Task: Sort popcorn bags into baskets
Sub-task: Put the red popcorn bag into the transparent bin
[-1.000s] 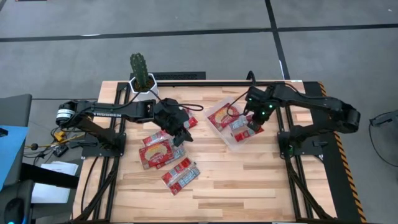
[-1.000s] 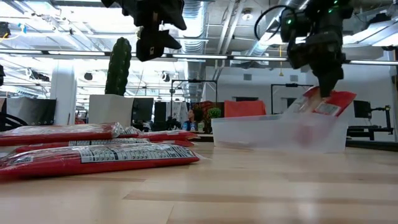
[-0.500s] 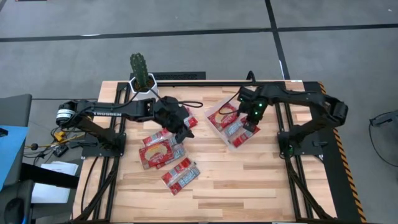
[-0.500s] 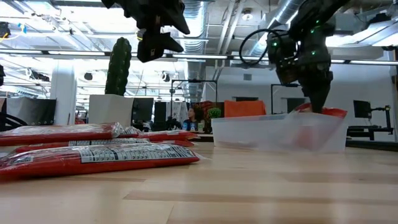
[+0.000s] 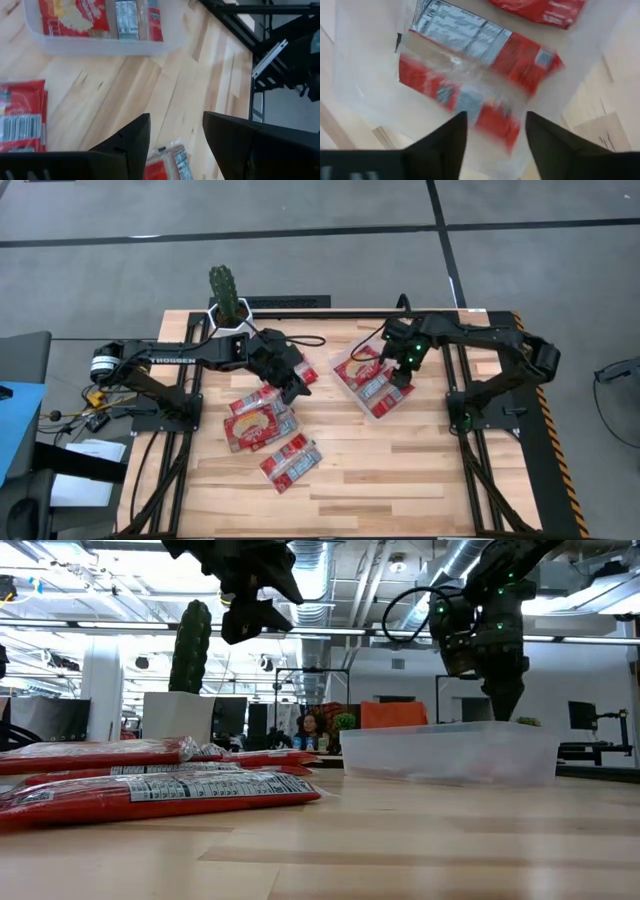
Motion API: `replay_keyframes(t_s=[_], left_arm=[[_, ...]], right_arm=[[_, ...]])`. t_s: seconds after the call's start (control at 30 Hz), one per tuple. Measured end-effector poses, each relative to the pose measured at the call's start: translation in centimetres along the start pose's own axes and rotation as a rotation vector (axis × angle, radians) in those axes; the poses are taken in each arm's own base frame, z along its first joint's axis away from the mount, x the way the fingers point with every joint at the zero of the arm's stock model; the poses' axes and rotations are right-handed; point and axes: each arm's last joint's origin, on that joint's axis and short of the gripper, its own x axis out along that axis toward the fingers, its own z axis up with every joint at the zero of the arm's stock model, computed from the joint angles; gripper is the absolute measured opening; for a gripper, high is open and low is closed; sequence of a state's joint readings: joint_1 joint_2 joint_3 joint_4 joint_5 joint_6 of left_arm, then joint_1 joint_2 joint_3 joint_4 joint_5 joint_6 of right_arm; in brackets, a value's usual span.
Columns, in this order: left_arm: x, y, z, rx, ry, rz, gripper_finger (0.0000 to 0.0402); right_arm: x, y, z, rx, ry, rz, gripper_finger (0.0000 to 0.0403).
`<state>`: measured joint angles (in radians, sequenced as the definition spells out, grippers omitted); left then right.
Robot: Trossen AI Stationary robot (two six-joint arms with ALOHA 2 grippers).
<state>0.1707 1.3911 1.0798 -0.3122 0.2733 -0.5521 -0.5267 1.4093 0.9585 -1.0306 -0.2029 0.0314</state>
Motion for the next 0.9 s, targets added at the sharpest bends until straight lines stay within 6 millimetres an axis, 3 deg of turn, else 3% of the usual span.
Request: replay_keyframes(t_s=[0.2,0.4,0.47,0.7,0.9], left_arm=[[-1.0,1.9,0.0,0.003,0.072,0.069,0.0178],[-2.1,5.3,-0.8,0.088,0.133,0.399,0.0179],[-2.3,7.0,-0.9,0.077,0.126,0.435,0.0179],[-2.9,13.0,-0.9,0.069,0.048,0.421,0.0179],[-2.3,15.8,-0.9,0.099,0.078,0.324,0.0179]], right_arm=[[-2.9,0.2,-0.7,0.080,-0.068,0.003,0.0258],[-7.6,2.2,-0.9,0.173,-0.284,0.055,0.0256],[-8.4,3.2,-1.3,0.200,-0.350,0.090,0.0255],[-8.9,7.5,-3.1,0.216,-0.428,0.070,0.0255],[-8.0,11.0,-3.5,0.237,-0.477,0.073,0.0255]])
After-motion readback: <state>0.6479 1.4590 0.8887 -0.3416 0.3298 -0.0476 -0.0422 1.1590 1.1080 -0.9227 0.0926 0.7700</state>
